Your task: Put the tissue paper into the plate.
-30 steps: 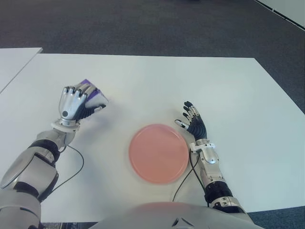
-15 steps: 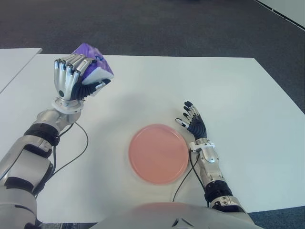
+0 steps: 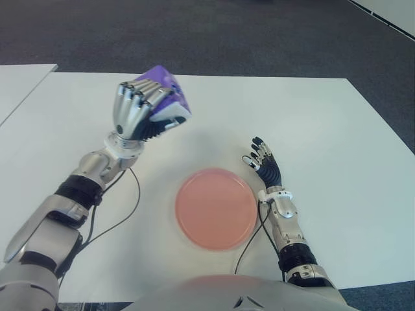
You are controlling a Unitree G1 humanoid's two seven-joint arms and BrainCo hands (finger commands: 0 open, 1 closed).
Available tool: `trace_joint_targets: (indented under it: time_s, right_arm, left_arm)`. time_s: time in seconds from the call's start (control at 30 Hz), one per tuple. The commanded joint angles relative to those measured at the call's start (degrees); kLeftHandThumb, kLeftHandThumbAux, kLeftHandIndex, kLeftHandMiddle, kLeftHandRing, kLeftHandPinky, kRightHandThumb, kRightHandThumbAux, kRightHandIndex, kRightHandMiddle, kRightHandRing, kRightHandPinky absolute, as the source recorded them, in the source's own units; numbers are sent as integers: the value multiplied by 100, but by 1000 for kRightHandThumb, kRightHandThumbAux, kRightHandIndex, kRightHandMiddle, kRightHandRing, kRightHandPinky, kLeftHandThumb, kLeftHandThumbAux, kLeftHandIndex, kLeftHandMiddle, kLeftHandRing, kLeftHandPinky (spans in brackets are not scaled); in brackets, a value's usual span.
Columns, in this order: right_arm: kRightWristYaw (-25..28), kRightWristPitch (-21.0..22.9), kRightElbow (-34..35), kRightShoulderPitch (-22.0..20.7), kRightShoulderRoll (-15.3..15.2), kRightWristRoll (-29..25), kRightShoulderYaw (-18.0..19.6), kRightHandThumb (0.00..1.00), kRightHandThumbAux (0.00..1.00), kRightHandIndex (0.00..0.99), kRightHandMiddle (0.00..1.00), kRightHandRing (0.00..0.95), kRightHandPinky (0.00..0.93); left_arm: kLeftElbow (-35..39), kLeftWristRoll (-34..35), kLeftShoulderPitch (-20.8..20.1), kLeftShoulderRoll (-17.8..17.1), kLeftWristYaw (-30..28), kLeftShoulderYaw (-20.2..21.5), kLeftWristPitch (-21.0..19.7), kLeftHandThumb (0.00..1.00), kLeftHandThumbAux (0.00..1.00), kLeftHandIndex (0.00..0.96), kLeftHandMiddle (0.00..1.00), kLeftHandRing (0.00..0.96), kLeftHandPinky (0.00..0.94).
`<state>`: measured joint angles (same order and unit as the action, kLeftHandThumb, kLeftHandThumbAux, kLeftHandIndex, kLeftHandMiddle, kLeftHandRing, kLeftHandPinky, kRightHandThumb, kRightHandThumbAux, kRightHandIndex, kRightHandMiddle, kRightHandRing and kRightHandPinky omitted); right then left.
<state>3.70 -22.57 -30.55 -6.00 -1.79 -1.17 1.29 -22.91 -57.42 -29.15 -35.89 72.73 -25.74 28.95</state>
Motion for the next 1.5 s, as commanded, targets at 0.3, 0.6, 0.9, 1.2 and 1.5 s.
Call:
trace_joint_targets:
  time_s: [0.3,0.6,0.9,1.2,1.5]
  right_arm:
    - [-125,496,-619,293,36,50,25,95,601,12,0,0,0]
    - [-458,1499,818,780,213,174,-127,106,621,23,5,0,0]
    - [-350,1543,747,784,306,-12,-45,131,656,16,11,0,2]
    - [-483,1565,870,850,307,176,-116,73,694,14,23,0,0]
    - [-548,1630,863,839,287,254,-148,19,696,13,25,0,0]
  left_arm:
    - [1160,405,601,313,-1860,-158,822,728,699,443,817,810,813]
    - [1941,1369,1136,343,-3939,-171,1246,727,699,443,805,807,812]
    - [2019,955,1479,386,-4454,-142,1454,725,698,443,782,784,759]
    - [2148,598,1673,385,-4833,-129,1620,722,699,443,780,778,764]
    - [2477,433,2103,352,-4830,-1,1718,720,698,443,780,779,785]
